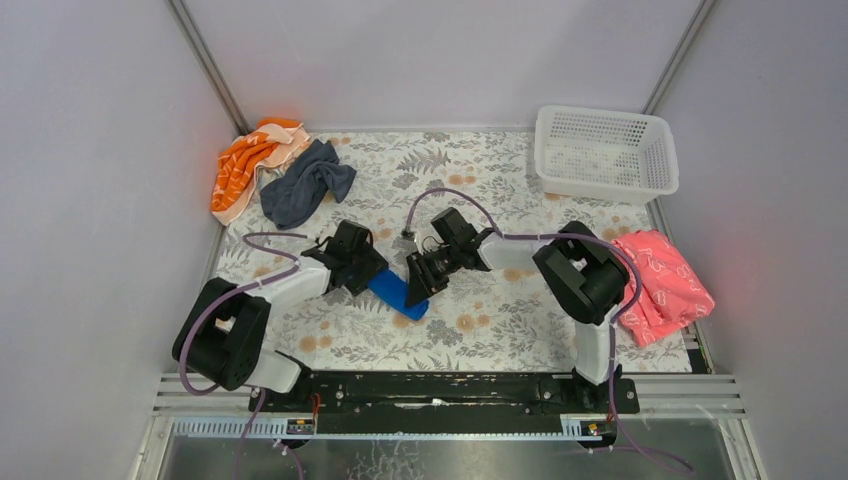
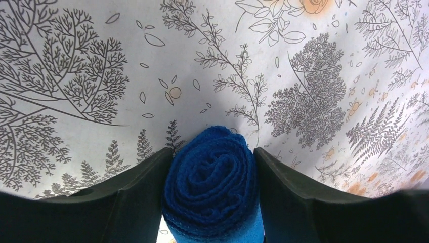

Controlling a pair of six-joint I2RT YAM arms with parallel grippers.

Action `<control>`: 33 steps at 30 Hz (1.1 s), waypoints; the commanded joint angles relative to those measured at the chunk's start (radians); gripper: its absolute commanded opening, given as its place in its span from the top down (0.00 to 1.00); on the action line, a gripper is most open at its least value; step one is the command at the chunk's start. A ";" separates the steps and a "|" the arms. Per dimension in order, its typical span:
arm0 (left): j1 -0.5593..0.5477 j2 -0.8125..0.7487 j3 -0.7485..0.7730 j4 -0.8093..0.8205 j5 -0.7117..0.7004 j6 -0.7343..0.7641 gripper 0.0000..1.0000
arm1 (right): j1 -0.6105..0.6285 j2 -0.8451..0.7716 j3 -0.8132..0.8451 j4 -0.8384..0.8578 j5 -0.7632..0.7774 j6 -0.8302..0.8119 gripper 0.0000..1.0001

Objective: Roll the towels
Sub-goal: Roll the towel at the center of the board, then pick up the towel at the center of the board.

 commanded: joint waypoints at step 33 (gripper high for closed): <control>-0.066 0.136 -0.024 -0.112 -0.018 0.068 0.64 | 0.406 -0.154 0.033 -0.076 0.967 -0.493 0.19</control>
